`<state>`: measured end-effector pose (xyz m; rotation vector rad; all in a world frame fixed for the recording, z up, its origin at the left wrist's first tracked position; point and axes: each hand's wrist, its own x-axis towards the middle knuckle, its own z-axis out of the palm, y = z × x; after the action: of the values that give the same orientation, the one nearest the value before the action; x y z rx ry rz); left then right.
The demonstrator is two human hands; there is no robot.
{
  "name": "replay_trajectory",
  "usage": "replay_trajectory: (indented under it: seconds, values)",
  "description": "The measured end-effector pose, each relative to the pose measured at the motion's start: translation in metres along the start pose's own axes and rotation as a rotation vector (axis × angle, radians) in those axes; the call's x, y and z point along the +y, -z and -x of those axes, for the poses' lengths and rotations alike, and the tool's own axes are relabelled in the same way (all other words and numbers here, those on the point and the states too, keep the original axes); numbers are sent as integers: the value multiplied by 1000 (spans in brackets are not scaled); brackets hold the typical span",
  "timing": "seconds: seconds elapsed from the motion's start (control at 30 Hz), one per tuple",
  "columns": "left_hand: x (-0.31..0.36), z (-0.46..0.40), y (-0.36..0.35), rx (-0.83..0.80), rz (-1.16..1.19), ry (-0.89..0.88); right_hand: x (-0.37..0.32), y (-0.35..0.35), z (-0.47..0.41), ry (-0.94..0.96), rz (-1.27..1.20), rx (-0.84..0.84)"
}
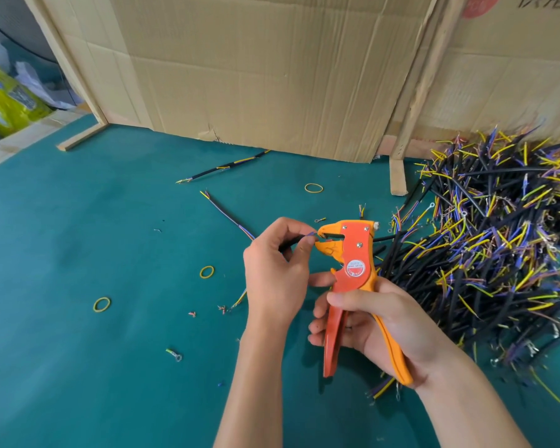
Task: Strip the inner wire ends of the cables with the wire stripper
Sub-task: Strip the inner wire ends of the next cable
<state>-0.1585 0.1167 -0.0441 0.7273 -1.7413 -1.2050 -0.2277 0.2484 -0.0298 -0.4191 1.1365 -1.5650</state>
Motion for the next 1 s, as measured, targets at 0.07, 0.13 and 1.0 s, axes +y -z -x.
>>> replay_trajectory:
  seconds: [0.07, 0.13, 1.0]
  values:
    - [1, 1, 0, -14, -17, 0, -1, 1, 0, 10, -1, -3]
    - [0, 2, -1, -10, -68, -10, -2, 1, 0, 18, -6, -5]
    - [-6, -1, 0, -62, -134, -94, 7, -1, -7, 48, -48, 25]
